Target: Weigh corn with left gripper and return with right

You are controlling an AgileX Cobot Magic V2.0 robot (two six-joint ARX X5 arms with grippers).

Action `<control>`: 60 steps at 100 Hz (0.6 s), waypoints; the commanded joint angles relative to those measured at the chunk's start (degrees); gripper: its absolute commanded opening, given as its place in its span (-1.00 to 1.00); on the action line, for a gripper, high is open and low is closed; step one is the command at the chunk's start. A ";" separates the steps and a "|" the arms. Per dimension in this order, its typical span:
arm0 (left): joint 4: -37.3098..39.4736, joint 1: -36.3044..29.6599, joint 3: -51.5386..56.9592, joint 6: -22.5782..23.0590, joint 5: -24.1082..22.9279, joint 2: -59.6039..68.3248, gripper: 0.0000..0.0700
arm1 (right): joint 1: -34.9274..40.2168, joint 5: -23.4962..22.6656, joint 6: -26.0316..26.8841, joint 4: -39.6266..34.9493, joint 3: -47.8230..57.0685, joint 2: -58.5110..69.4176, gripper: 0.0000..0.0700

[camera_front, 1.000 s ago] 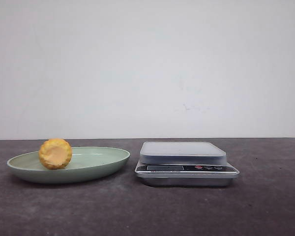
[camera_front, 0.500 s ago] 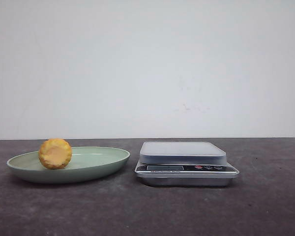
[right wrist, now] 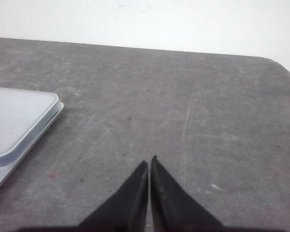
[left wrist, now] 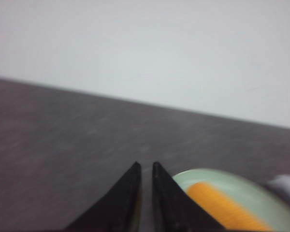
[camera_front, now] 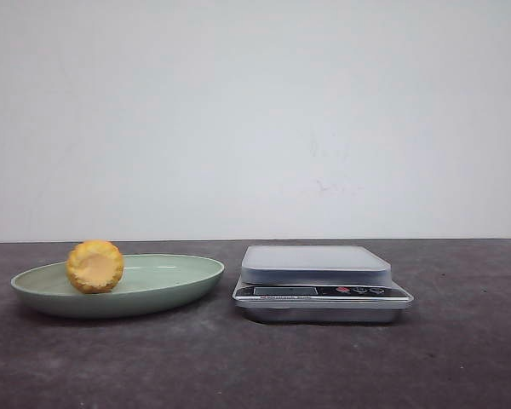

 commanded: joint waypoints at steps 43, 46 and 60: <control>-9.27 0.07 -0.98 6.54 0.15 -0.04 -1.00 | -0.02 0.00 0.76 0.63 -0.20 0.00 -1.00; -9.27 0.04 -0.98 6.54 0.15 -0.04 -1.00 | -0.02 0.00 0.76 0.63 -0.20 0.00 -1.00; -9.27 0.04 -0.98 6.54 0.17 -0.04 -1.00 | -0.02 0.00 0.76 0.61 -0.20 0.00 -1.00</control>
